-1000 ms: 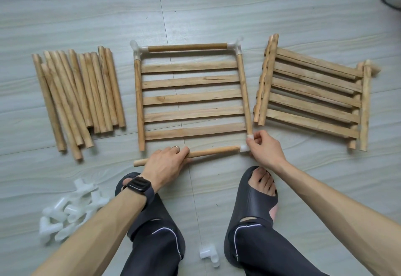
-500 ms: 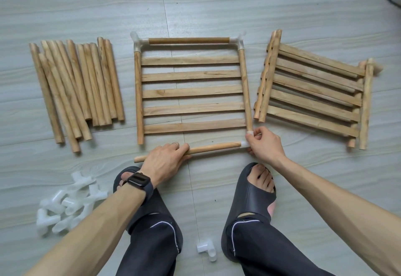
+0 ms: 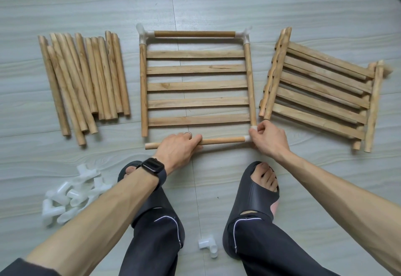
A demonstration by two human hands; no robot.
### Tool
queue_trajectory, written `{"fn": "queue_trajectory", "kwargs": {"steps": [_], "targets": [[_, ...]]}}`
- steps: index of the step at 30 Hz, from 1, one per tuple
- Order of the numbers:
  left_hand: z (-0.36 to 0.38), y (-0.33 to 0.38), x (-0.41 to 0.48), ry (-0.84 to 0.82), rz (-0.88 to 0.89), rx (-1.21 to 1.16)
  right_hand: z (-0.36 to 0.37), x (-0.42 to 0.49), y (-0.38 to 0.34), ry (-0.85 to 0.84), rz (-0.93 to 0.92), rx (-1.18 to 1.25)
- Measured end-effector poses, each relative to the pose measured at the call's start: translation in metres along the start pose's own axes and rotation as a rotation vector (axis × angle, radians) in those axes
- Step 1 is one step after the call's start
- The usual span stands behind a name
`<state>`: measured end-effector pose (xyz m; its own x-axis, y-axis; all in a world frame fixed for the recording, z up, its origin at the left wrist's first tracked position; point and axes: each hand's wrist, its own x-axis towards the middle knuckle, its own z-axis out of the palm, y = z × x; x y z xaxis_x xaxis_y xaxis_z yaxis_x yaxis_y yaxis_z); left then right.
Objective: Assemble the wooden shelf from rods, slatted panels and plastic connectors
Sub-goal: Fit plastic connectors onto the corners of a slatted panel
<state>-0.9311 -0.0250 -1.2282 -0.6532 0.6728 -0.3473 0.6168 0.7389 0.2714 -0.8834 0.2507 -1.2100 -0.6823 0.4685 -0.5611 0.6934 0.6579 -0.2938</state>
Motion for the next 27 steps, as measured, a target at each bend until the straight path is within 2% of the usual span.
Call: {"fn": "queue_trajectory", "kwargs": {"steps": [4,6,8,10,12,15,18,23,27], "targets": [[-0.005,0.007,0.004,-0.013,-0.080,0.072,-0.002,0.006,-0.001,-0.007,-0.049,-0.113],[-0.008,0.018,-0.001,0.052,-0.012,0.093,-0.001,0.008,-0.003,0.003,-0.073,-0.170],[-0.002,0.035,-0.012,0.051,0.248,0.108,0.003,0.006,-0.003,0.006,-0.081,-0.204],[0.010,0.053,-0.029,-0.139,0.528,0.116,0.008,-0.002,-0.006,0.022,-0.083,-0.239],[0.023,0.068,-0.045,-0.327,0.707,0.148,0.010,-0.013,-0.011,0.124,-0.124,-0.301],[0.044,0.081,-0.064,-0.347,0.998,0.229,0.012,-0.029,-0.019,0.291,-0.310,-0.386],[0.061,0.093,-0.076,-0.352,1.284,0.364,0.016,-0.039,-0.027,0.246,-0.491,-0.403],[0.062,0.105,-0.070,-0.435,1.351,0.468,0.022,-0.042,-0.042,0.144,-0.567,-0.387],[0.070,0.104,-0.077,-0.373,1.293,0.494,0.022,-0.039,-0.045,0.119,-0.589,-0.377]]}}
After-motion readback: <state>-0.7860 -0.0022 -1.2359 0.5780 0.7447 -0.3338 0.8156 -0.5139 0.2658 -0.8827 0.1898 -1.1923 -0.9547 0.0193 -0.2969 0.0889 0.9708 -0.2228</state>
